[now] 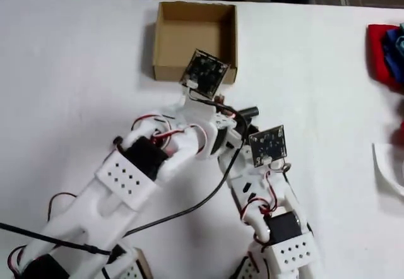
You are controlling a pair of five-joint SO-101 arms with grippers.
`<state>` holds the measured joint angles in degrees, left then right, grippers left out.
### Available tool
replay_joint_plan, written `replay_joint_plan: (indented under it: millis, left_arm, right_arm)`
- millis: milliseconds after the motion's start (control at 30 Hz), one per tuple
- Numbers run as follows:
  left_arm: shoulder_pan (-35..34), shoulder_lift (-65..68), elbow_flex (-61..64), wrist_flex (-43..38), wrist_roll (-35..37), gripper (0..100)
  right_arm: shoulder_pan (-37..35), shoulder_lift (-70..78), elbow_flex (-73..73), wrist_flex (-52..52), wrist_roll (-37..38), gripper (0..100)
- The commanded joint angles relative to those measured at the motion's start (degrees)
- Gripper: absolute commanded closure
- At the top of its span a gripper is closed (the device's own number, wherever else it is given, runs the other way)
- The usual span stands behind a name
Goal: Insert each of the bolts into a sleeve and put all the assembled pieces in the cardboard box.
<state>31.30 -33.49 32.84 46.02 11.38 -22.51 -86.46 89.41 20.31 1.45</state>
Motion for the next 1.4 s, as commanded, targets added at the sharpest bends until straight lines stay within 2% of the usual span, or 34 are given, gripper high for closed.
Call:
replay_joint_plan:
  millis: [0, 167, 367, 567, 667, 867, 1067, 1133, 1200, 1367]
  left_arm:
    - [-0.8, -0.7, -3.5, 0.4, 0.6, 76]
    - [-6.5, -0.7, -11.6, 6.9, 0.4, 76]
    - [-19.3, -0.7, -18.6, 15.6, -0.9, 76]
    - [-34.4, -0.6, -10.4, 17.7, -18.4, 76]
    - [-39.9, -0.6, -4.0, 17.6, -21.9, 76]
    - [-47.7, -0.6, 8.9, 11.9, -22.1, 76]
    - [-53.5, -0.4, 14.6, 4.6, -21.9, 76]
    - [-53.5, -0.3, 16.7, 2.8, -21.8, 76]
    - [-53.4, -0.3, 19.3, 0.3, -21.7, 76]
    - [-53.4, -0.3, 25.5, -8.6, -21.6, 76]
  right_arm:
    - [0.2, -1.2, -0.4, 0.0, -0.6, 97.8]
    - [0.3, -1.1, -0.4, 0.2, -0.6, 97.8]
    - [0.9, -1.1, -0.2, 3.9, -0.7, 97.8]
    - [9.4, -0.9, -8.0, 3.7, -0.7, 97.8]
    - [12.1, 1.7, -16.8, 3.6, -0.4, 97.8]
    - [14.9, 26.4, -45.2, 6.2, -0.6, 97.8]
    - [15.4, 54.6, -77.9, 24.7, -0.8, 97.8]
    - [17.1, 59.4, -82.8, 34.4, -0.8, 97.7]
    - [16.1, 63.7, -84.5, 39.5, -0.8, 97.7]
    - [14.4, 77.9, -90.9, 41.0, -0.6, 97.8]
